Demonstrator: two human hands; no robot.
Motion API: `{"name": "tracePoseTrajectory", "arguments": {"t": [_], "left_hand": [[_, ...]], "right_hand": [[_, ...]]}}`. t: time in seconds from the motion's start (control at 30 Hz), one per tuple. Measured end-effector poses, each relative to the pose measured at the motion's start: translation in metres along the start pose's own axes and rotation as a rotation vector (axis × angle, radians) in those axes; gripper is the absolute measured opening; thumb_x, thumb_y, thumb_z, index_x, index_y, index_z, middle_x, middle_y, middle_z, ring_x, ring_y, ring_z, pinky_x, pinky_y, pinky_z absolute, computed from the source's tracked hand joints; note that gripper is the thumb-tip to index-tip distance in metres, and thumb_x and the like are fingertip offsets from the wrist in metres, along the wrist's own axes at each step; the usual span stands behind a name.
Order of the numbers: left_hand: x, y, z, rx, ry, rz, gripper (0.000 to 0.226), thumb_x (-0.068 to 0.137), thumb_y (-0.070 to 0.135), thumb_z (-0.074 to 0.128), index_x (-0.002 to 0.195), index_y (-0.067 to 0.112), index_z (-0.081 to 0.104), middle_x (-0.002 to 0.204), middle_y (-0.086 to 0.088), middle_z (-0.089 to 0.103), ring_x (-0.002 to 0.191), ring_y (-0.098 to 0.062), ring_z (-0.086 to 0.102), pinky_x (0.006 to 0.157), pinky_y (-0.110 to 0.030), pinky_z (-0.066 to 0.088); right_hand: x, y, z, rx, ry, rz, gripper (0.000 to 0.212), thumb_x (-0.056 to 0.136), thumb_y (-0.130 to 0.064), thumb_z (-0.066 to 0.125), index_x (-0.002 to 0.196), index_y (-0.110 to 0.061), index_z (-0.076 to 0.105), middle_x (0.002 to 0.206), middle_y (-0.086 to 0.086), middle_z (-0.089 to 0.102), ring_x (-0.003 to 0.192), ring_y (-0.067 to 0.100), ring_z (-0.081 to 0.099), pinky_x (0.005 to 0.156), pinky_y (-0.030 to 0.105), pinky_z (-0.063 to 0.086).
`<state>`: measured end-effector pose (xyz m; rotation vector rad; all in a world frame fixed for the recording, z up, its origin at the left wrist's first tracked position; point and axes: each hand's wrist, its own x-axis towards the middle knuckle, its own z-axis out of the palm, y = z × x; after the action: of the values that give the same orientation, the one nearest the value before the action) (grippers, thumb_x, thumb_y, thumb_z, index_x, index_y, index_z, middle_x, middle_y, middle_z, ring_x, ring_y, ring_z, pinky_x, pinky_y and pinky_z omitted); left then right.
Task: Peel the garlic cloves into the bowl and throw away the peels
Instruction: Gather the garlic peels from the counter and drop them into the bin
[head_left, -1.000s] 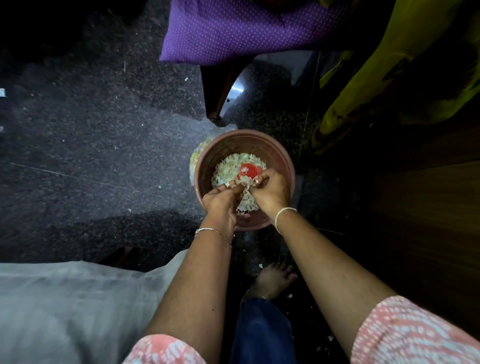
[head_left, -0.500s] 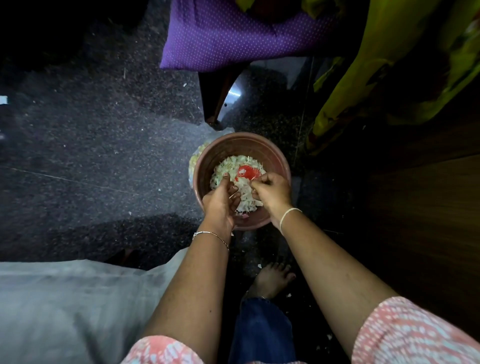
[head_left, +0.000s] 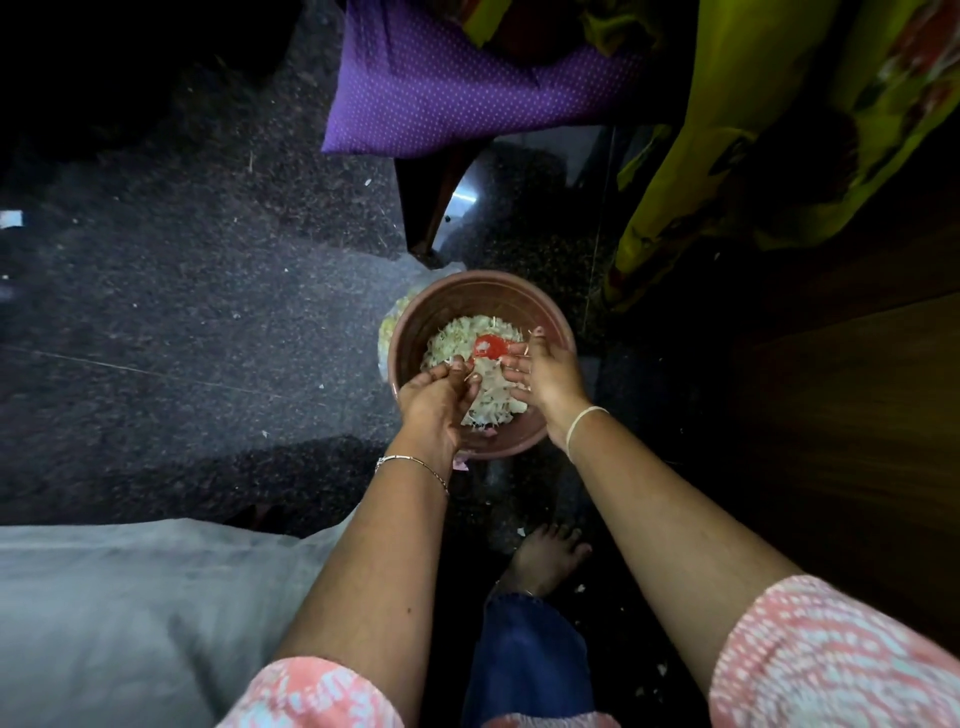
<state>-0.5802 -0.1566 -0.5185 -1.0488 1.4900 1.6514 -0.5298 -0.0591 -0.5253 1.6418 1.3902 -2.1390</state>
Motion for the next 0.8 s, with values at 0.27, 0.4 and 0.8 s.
{"name": "tracePoseTrajectory", "arguments": {"t": [0.27,0.4,0.8], "left_hand": [[0.008,-0.006,0.009,0.168,0.086,0.103,0.04,0.079,0.035,0.079,0.067,0.012,0.049,0.052,-0.005,0.053,0.035,-0.012,0.043,0.041,-0.022,0.044],[0.016,-0.01,0.009,0.184,0.056,0.073,0.021,0.094,0.012,0.063,0.078,0.009,0.05,0.049,-0.004,0.053,0.03,-0.008,0.045,0.034,-0.016,0.039],[0.015,-0.011,0.006,0.282,-0.007,0.066,0.02,0.089,-0.012,0.057,0.079,0.004,0.052,0.075,-0.012,0.063,0.048,-0.014,0.062,0.054,-0.032,0.058]], "right_hand": [[-0.001,-0.006,-0.004,-0.027,-0.03,0.039,0.052,0.106,-0.039,0.027,0.112,-0.002,0.063,0.117,0.016,0.065,0.107,0.026,0.062,0.067,0.024,0.045],[0.0,0.0,-0.006,-0.022,-0.022,0.049,0.05,0.106,-0.04,0.028,0.098,-0.006,0.064,0.095,0.011,0.063,0.07,0.013,0.056,0.061,0.023,0.044],[0.001,0.006,-0.012,-0.052,-0.06,0.053,0.047,0.106,-0.031,0.035,0.115,0.008,0.061,0.077,0.002,0.059,0.062,0.01,0.051,0.057,0.021,0.039]]}}
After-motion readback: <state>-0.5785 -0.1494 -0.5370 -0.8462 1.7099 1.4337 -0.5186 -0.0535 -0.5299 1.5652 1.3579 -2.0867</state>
